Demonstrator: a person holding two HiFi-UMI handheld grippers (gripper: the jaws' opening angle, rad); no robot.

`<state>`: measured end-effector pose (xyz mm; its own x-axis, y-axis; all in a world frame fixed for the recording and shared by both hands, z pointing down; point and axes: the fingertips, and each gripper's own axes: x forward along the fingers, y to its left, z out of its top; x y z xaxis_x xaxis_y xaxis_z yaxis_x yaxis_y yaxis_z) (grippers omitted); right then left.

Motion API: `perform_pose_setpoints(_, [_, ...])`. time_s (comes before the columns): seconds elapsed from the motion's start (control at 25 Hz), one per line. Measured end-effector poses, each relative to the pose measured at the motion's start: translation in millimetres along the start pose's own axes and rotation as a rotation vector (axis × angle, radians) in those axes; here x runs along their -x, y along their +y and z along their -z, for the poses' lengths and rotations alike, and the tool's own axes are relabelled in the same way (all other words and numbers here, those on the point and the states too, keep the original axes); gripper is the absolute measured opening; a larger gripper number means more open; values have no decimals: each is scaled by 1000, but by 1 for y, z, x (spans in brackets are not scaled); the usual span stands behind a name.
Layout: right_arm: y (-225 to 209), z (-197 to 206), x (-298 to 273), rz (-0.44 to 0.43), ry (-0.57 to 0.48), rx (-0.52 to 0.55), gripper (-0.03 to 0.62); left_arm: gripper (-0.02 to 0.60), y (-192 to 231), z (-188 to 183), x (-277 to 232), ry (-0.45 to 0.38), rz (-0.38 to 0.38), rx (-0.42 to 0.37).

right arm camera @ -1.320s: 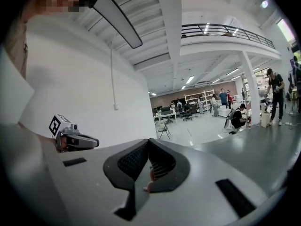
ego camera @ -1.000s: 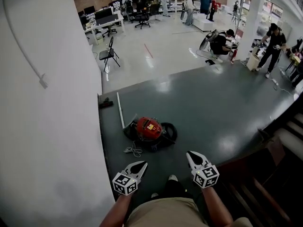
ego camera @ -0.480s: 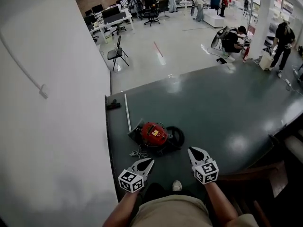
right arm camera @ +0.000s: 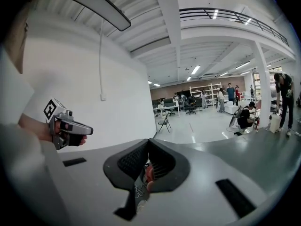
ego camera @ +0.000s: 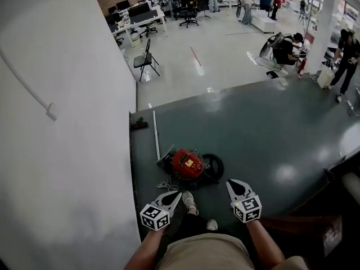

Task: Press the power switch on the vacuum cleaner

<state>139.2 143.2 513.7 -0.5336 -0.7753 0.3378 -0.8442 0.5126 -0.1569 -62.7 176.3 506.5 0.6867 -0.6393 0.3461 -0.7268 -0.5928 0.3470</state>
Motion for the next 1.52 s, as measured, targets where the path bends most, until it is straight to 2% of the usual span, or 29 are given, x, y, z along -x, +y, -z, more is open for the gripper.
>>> perform_pose_setpoints(0.2, [-20, -14, -50, 11, -2, -79, 12, 5, 61, -25, -27, 5, -24, 5])
perform_pose_setpoints(0.48, [-43, -58, -144, 40, -5, -58, 12, 5, 139, -67, -78, 29, 9, -27])
perform_pose_setpoints(0.68, [-63, -61, -209, 68, 38, -62, 12, 5, 195, -80, -111, 69, 27, -36])
perform_pose_setpoints(0.92, [-82, -39, -280, 87, 147, -33, 12, 5, 255, -77, -146, 135, 58, -24])
perform_pose_setpoints(1.16, [-96, -14, -338, 85, 231, 54, 12, 5, 294, -59, -181, 221, 102, -59])
perform_pose_setpoints(1.32, [-103, 26, -370, 25, 310, 79, 12, 5, 308, -25, -206, 284, 83, -39])
perform_pose_setpoints(1.52, [-107, 105, -413, -55, 461, 133, 12, 5, 321, 31, -239, 385, 70, 25])
